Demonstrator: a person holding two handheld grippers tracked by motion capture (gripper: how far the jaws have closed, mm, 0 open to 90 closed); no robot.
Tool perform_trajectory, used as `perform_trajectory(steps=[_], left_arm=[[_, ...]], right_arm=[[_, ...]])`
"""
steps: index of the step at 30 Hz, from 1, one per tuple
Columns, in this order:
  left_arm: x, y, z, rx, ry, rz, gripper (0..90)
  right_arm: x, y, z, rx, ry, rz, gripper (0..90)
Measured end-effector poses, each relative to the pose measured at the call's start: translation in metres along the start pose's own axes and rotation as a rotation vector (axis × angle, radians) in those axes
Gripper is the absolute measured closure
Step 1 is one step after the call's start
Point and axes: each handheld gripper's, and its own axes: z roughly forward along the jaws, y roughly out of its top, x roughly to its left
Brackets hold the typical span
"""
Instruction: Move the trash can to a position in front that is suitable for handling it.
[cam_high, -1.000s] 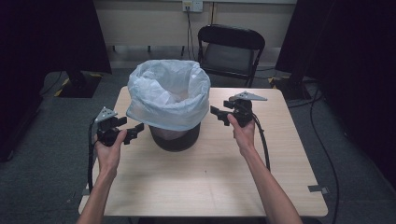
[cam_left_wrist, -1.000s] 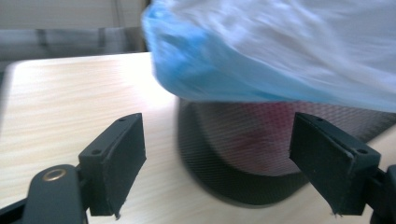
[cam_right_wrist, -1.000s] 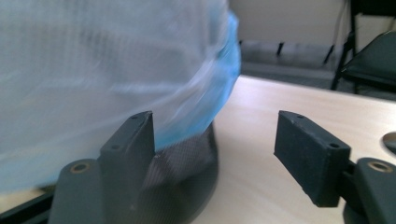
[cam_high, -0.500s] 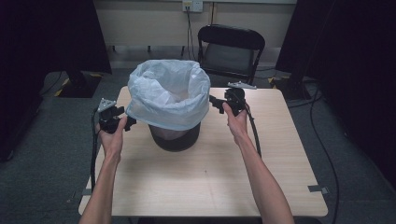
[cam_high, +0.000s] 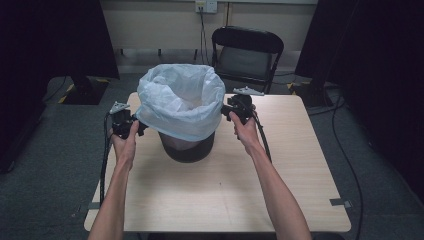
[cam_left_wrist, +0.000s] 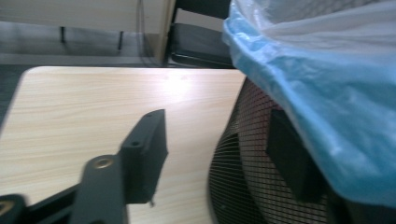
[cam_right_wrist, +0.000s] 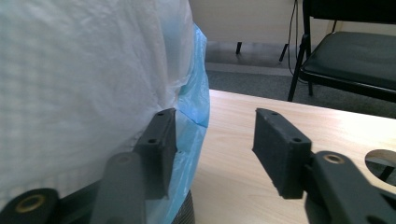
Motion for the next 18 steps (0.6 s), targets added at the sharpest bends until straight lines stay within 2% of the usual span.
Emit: perform_trajectory(steps=[4, 7, 8, 12, 14, 15, 18], left_arm=[[-0.004, -0.005, -0.003, -0.006, -0.028, 0.017, 42.3], [-0.009, -0.007, -0.006, 0.004, -0.042, 0.026, 44.2], [-0.014, -0.010, -0.010, 0.003, -0.052, 0.038, 46.8], [-0.020, -0.013, -0.014, 0.011, -0.072, 0.046, 46.8], [-0.023, -0.016, -0.017, 0.004, -0.090, 0.065, 47.2], [-0.025, -0.018, -0.017, 0.001, -0.101, 0.055, 47.1], [-0.031, -0.020, -0.020, 0.006, -0.105, 0.073, 46.7]], right_arm=[[0.001, -0.005, -0.009, -0.007, 0.008, 0.009, 56.9], [-0.001, -0.008, -0.014, -0.011, 0.019, 0.023, 56.8], [-0.002, -0.010, -0.019, -0.010, 0.030, 0.021, 56.8], [-0.004, -0.013, -0.028, 0.007, 0.038, 0.015, 55.6], [-0.005, -0.014, -0.035, 0.020, 0.037, 0.008, 54.5], [-0.006, -0.014, -0.038, 0.022, 0.037, 0.002, 54.6], [-0.009, -0.017, -0.047, 0.027, 0.047, -0.002, 54.5]])
